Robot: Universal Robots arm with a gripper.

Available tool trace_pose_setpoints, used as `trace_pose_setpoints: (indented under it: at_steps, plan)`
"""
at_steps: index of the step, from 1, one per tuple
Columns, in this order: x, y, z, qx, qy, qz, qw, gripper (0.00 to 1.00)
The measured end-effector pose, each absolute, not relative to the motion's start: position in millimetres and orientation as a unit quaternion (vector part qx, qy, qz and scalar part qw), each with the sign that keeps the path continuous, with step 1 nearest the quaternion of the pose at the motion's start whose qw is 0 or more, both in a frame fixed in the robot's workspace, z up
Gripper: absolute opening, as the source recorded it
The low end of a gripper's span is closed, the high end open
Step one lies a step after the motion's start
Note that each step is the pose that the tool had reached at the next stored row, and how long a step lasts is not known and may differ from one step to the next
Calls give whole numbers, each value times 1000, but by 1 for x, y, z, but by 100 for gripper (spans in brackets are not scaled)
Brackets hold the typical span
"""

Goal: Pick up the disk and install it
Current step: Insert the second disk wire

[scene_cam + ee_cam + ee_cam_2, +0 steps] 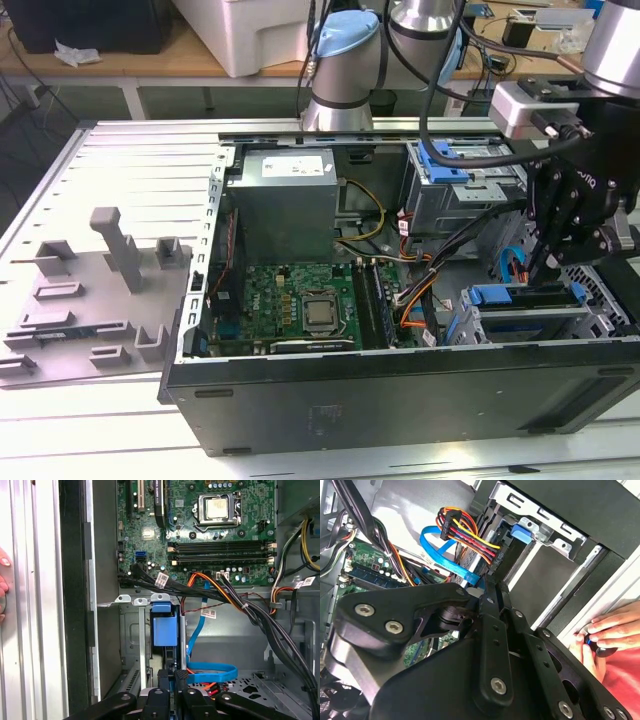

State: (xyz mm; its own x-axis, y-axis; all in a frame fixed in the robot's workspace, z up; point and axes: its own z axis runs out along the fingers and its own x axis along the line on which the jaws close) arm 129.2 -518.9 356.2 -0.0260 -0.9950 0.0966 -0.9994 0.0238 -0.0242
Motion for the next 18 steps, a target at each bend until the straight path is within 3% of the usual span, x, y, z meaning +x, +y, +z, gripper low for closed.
trace_pose_setpoints:
  at_steps: [18]
  plan:
    - [129, -519, 353, 697, -715, 42, 26, 16]
